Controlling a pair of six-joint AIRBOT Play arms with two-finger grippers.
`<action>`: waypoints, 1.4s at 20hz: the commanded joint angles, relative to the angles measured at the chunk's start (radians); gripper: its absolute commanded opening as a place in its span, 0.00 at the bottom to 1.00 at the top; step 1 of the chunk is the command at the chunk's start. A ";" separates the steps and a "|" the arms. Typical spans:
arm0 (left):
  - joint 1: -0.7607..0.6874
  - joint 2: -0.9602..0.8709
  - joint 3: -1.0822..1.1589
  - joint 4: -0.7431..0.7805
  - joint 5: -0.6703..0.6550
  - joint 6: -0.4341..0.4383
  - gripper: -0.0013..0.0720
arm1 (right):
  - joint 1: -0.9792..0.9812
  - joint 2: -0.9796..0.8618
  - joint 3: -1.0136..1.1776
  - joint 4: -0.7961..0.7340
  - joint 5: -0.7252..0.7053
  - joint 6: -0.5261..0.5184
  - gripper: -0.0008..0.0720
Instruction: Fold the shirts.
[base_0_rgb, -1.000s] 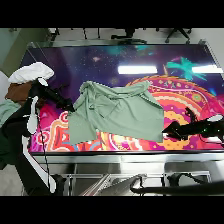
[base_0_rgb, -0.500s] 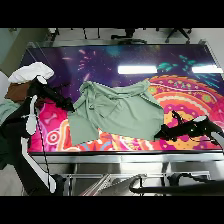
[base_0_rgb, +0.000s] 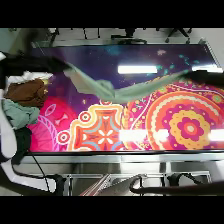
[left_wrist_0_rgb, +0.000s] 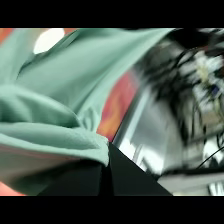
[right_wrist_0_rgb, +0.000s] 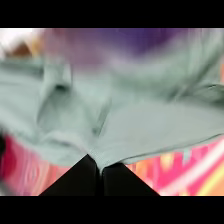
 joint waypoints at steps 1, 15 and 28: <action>0.082 0.257 0.163 -0.355 0.206 -0.067 0.03 | -0.152 0.048 0.453 0.226 0.011 0.046 0.03; 0.594 0.838 -0.290 0.128 0.262 -0.257 0.03 | -0.163 0.059 0.428 0.265 0.009 -0.005 0.03; -0.135 -0.326 -0.031 0.684 0.560 -0.231 0.03 | 0.225 -0.697 0.065 0.101 -0.329 -0.229 0.03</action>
